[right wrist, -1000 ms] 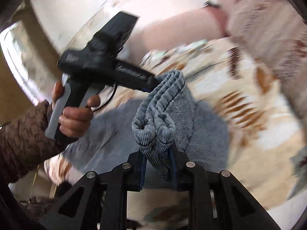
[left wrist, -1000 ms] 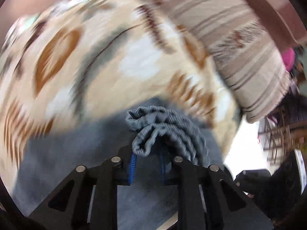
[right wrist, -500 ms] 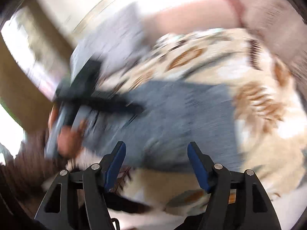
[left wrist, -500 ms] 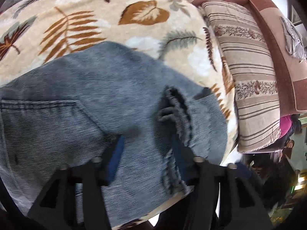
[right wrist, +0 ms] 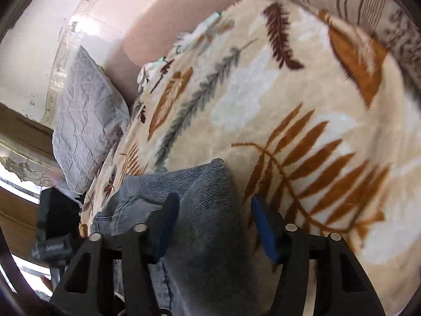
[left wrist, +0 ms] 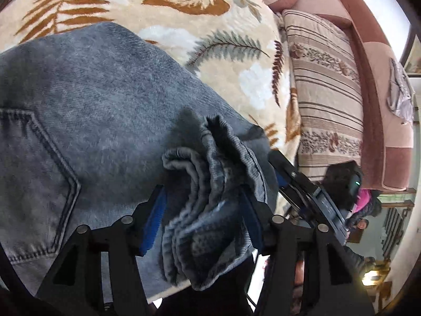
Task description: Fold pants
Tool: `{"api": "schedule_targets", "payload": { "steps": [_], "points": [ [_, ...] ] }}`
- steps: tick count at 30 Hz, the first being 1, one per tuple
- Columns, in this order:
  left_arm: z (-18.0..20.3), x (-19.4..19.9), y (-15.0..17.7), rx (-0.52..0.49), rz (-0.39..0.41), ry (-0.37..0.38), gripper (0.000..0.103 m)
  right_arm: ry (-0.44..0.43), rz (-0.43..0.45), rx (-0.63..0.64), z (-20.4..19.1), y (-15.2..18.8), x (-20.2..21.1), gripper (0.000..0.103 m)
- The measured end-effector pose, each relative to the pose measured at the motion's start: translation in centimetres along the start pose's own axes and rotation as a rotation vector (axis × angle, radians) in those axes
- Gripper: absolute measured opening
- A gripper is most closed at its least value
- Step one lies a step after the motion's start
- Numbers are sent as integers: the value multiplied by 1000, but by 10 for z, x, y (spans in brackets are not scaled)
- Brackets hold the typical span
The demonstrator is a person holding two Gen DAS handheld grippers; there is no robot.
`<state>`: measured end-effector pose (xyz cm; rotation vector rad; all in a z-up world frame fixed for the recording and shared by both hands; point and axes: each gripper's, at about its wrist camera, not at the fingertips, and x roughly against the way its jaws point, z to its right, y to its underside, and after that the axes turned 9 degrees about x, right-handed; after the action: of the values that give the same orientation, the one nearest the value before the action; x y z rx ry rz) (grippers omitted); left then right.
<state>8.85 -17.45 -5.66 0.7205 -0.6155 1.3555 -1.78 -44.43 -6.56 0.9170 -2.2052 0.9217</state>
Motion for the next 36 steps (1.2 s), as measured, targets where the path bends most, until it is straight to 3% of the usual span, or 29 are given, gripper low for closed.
{"api": "schedule_targets", "payload": {
  "steps": [3, 6, 11, 12, 16, 20, 25, 26, 27, 28, 29, 32, 34, 36],
  "points": [
    [-9, 24, 2, 16, 66, 50, 56, -13, 33, 12, -3, 7, 12, 58],
    [-7, 34, -2, 1, 99, 20, 64, -23, 69, 45, -12, 14, 37, 58],
    [4, 7, -7, -46, 49, -71, 66, -257, 56, -29, -31, 63, 76, 63],
    [5, 2, -8, -45, 30, -68, 66, -281, 33, -33, -35, 74, 77, 69],
    [15, -6, -5, -56, 7, -31, 66, -261, -90, -70, -42, 118, 58, 70],
    [25, -12, 2, -101, -3, -66, 70, -308, -89, -212, -23, 124, 37, 70],
    [24, -31, 3, -92, -29, -111, 67, -317, -97, -268, -19, 123, 23, 69],
    [28, -32, 3, -106, -28, -113, 50, -316, -94, -286, -17, 122, 20, 65],
    [37, -30, 3, -134, -30, -121, 23, -316, -96, -312, -14, 122, 16, 49],
    [44, -25, 4, -158, -26, -123, 15, -315, -93, -329, -13, 121, 15, 21],
    [51, -16, 5, -180, -13, -101, 15, -310, -90, -331, -12, 117, 17, 10],
    [69, 26, 15, -262, 81, -47, 15, -350, -45, -300, -25, 105, 37, 11],
    [66, 42, 23, -317, 125, -84, 15, -352, -28, -216, -44, 100, 48, 11],
    [49, 38, 24, -315, 144, -170, 17, -341, -76, -158, -57, 104, 32, 11]
  ]
}}
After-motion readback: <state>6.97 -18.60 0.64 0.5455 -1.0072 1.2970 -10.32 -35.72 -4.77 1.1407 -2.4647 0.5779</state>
